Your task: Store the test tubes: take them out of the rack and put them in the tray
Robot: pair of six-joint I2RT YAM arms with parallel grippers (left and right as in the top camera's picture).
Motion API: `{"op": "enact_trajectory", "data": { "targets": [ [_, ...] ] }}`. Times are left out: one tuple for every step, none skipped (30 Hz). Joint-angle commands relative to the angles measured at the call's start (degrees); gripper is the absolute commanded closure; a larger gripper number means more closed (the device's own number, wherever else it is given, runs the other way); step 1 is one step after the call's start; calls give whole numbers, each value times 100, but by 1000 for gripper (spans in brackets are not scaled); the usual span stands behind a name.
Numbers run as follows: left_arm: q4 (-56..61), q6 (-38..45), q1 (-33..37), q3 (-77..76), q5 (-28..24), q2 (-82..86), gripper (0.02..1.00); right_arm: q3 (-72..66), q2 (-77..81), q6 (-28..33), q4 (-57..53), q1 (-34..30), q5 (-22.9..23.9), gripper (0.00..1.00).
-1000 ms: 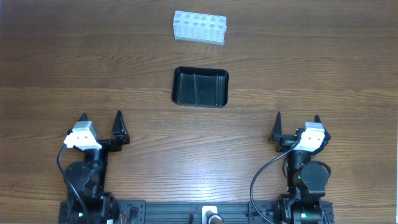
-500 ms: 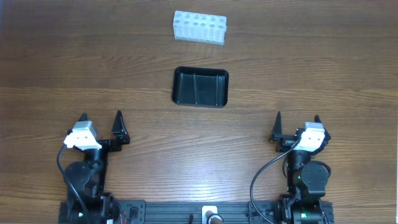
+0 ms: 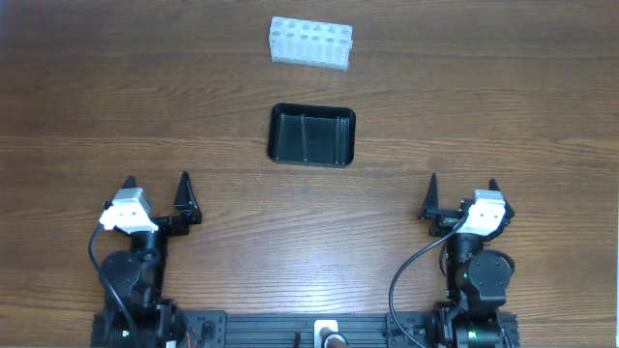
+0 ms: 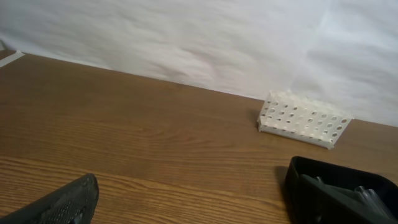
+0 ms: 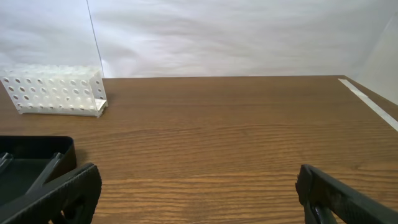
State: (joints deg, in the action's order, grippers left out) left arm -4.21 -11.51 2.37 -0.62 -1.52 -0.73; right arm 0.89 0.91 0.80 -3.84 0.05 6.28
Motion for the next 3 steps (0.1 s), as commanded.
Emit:
{"op": "enact_trajectory", "data": {
  "targets": [
    [-17, 83, 4, 28, 22, 39, 20, -57, -63, -35, 0, 39, -68, 9],
    [-17, 83, 4, 31, 20, 39, 20, -57, -63, -35, 0, 39, -68, 9],
    [-17, 83, 4, 28, 20, 39, 20, -57, -63, -37, 0, 39, -68, 7]
  ]
}}
